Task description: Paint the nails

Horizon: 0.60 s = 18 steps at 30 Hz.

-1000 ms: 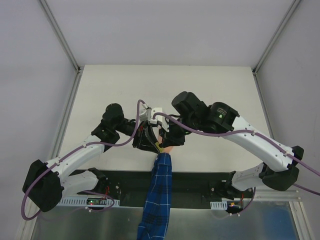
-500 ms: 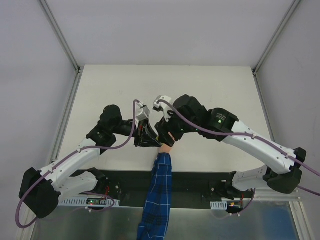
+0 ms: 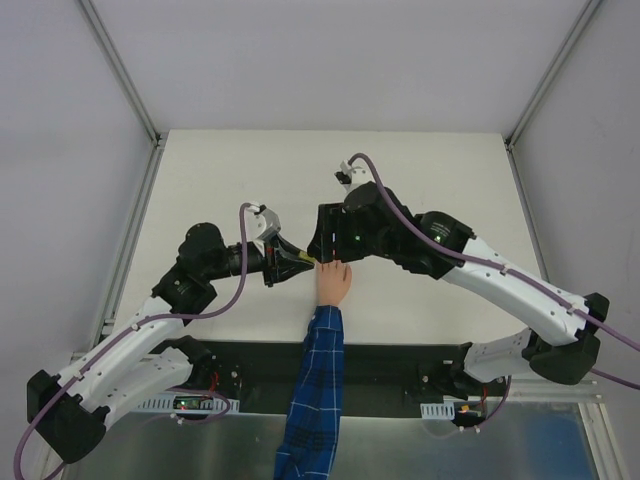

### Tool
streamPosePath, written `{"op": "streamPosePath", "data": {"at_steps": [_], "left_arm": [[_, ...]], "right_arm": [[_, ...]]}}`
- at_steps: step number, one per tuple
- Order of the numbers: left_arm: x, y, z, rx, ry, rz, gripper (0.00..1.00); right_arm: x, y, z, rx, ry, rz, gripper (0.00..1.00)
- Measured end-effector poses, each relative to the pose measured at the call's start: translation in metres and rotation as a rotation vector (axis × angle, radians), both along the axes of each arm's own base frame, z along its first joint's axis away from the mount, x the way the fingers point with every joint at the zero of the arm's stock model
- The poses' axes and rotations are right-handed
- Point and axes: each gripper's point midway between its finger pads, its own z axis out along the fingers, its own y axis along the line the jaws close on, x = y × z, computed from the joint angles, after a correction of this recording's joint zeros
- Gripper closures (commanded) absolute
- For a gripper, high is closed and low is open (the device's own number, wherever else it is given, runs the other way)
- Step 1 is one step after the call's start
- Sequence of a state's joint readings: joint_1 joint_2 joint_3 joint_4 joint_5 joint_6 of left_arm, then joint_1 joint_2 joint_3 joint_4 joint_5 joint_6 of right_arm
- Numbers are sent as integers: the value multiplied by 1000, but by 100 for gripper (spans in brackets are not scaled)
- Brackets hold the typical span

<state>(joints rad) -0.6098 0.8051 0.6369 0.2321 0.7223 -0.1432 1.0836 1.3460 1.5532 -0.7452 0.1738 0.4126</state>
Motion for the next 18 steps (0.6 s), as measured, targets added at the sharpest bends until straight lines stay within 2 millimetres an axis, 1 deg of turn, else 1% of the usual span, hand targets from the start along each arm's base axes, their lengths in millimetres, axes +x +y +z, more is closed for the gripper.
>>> {"op": "streamPosePath", "data": {"at_steps": [1, 3, 4, 5, 10, 16, 18], "left_arm": [[2, 1, 0, 0, -9, 16, 100], [6, 4, 0, 3, -21, 45, 100], [8, 4, -1, 7, -25, 55, 100], [9, 5, -1, 10, -26, 61, 100], [15, 7, -4, 19, -33, 97, 100], [15, 9, -8, 35, -30, 103, 100], [15, 9, -8, 38, -31, 103, 100]], "right_arm": [[2, 3, -3, -2, 10, -12, 45], [5, 6, -8, -9, 24, -31, 47], [6, 7, -10, -11, 28, -40, 51], [8, 9, -11, -10, 29, -47, 52], [11, 15, -7, 5, 32, -54, 57], [12, 22, -7, 18, 33, -45, 59], [12, 25, -7, 28, 35, -37, 65]]}}
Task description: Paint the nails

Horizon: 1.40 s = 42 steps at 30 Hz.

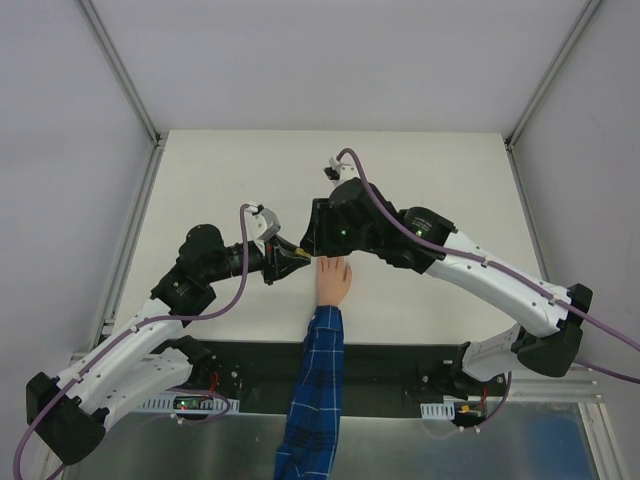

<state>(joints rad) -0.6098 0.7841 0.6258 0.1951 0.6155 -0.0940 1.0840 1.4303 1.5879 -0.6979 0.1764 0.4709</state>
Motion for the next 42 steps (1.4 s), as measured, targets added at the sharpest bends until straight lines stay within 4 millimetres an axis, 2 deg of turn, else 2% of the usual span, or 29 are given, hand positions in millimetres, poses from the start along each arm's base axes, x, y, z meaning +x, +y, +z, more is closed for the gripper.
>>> {"op": "streamPosePath", "data": {"at_steps": [5, 8, 10, 11, 12, 17, 20, 22, 25, 28, 33, 34, 37, 38, 42], "left_arm": [[0, 1, 0, 2, -4, 8, 100], [-1, 2, 1, 2, -5, 7, 100], [-2, 3, 1, 1, -6, 7, 100], [-2, 3, 1, 2, -5, 6, 100], [-3, 3, 0, 4, -2, 5, 100], [-12, 3, -7, 23, 37, -30, 100], [-28, 3, -8, 28, 78, -98, 100], [-48, 3, -5, 19, 112, -182, 100], [-80, 5, 6, -8, 148, -328, 100], [-106, 9, 20, -38, 154, -438, 100], [-121, 15, 28, -59, 166, -476, 100], [-121, 16, 29, -60, 166, -476, 100], [-118, 16, 28, -59, 164, -450, 100], [-115, 15, 28, -57, 158, -431, 100], [-89, 16, 29, -53, 77, -279, 100]], "right_arm": [[-1, 5, -1, 7, 7, 19, 66], [-3, 6, -1, 9, 12, 31, 72], [-3, 6, -2, 7, 11, 38, 87], [-3, 5, -3, -1, 6, 42, 97], [-3, 5, -4, -1, 5, 47, 99], [-9, 5, -13, -15, -22, 142, 99], [-25, 8, -14, -4, -82, 327, 100], [-44, 6, -14, 32, -158, 508, 100], [-77, 3, -6, 126, -288, 768, 100], [-100, 6, 7, 201, -369, 968, 100], [-115, 12, 17, 271, -444, 1118, 100], [-116, 12, 18, 274, -450, 1125, 98], [-113, 13, 18, 269, -452, 1108, 63], [-110, 13, 18, 260, -443, 1083, 46], [-91, 10, 6, 169, -372, 907, 31]]}}
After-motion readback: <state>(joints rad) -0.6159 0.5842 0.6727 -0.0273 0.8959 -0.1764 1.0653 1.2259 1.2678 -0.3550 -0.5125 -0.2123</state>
